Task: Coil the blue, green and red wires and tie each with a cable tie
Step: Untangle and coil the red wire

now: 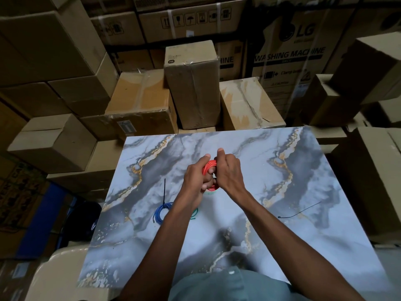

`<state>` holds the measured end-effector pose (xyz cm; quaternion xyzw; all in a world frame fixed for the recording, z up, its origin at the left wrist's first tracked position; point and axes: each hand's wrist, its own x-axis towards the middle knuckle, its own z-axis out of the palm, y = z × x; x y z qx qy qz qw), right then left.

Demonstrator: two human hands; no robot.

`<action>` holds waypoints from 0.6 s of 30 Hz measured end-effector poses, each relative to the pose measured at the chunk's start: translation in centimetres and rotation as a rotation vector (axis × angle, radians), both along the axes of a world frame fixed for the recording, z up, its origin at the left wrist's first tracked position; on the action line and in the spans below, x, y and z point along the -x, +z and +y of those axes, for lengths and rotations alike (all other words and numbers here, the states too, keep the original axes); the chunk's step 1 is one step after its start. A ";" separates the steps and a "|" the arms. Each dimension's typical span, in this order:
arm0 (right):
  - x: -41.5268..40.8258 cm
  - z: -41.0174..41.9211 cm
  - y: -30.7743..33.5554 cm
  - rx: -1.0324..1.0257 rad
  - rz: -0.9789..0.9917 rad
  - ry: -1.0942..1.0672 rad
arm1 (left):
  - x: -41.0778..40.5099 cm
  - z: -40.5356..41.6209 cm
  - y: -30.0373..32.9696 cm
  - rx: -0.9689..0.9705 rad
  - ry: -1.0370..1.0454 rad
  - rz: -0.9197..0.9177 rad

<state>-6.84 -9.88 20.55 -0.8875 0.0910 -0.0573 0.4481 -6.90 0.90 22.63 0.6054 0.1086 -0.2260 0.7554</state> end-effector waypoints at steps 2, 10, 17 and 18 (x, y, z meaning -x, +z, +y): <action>0.1 -0.2 -0.3 -0.005 0.000 -0.044 | -0.2 -0.2 -0.2 0.052 -0.030 0.040; 0.8 -1.2 -0.3 -0.313 0.181 -0.010 | -0.3 0.2 -2.4 0.144 0.028 0.129; 1.6 -2.9 -2.0 -0.676 0.143 0.102 | -2.2 3.6 -2.4 0.383 0.331 0.162; 1.7 -2.8 -2.1 -0.701 0.148 0.123 | -2.3 3.9 -2.4 0.413 0.353 0.159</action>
